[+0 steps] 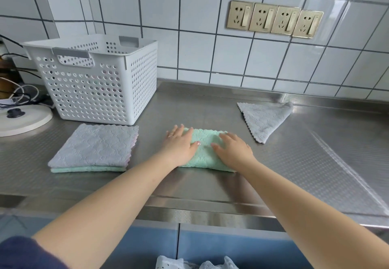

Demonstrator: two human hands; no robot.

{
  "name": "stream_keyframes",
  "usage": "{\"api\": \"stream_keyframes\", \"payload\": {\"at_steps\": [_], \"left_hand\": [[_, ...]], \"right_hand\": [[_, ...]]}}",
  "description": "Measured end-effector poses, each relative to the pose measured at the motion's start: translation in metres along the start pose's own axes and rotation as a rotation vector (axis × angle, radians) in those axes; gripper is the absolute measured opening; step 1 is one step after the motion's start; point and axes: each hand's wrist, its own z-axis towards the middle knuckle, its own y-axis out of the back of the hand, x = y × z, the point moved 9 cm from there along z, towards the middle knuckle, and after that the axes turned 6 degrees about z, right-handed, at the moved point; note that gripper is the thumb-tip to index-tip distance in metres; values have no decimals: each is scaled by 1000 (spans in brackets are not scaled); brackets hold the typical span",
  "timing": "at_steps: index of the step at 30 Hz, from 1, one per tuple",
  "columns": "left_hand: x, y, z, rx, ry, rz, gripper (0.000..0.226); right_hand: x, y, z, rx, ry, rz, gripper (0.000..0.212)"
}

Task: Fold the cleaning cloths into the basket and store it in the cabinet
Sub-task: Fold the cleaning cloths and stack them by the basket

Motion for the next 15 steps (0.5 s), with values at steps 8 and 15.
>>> {"api": "stream_keyframes", "payload": {"at_steps": [8, 15], "left_hand": [[22, 6, -28, -49, 71, -165, 50], [12, 16, -22, -50, 140, -778, 41]], "right_hand": [[-20, 34, -28, -123, 95, -39, 35], [-19, 32, -28, -55, -41, 469, 39]]}}
